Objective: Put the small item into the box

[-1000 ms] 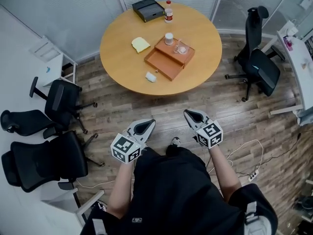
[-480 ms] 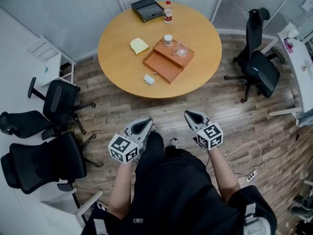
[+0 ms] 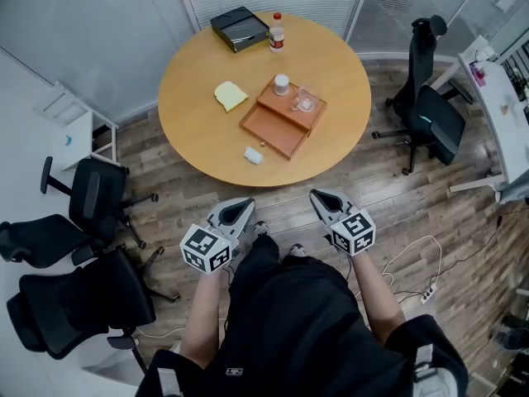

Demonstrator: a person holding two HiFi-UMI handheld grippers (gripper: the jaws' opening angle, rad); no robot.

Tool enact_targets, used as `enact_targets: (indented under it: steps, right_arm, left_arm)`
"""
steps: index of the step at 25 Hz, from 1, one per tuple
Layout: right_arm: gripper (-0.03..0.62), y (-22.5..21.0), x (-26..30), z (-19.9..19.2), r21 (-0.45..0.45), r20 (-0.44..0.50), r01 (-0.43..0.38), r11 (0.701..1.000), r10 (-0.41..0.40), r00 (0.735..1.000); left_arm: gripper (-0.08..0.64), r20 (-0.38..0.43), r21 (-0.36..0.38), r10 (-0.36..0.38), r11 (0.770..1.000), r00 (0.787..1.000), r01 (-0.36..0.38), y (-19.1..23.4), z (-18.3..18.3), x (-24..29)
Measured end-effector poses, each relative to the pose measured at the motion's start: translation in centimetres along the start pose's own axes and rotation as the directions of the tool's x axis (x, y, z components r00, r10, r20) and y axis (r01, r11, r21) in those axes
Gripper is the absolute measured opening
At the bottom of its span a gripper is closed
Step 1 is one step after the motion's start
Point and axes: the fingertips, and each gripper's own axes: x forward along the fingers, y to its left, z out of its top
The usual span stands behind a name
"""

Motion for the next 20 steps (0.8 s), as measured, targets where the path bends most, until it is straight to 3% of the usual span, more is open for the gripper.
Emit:
enact_targets:
  steps: [10, 20]
  right_arm:
    - [0.006, -0.7, 4.8, 0.9, 0.036, 0.001, 0.069, 0.997, -0.070, 0.998]
    - [0.006, -0.1, 7.3, 1.5, 0.047, -0.001, 0.107, 0.993, -0.107, 0.994]
  left_arm:
    - [0.005, -0.036, 0.007, -0.081, 0.997, 0.996, 0.081, 5.1, 0.6, 1.0]
    - [0.006, -0.060, 0.003, -0.113, 0.994, 0.992, 0.113, 8.5, 0.4, 0.1]
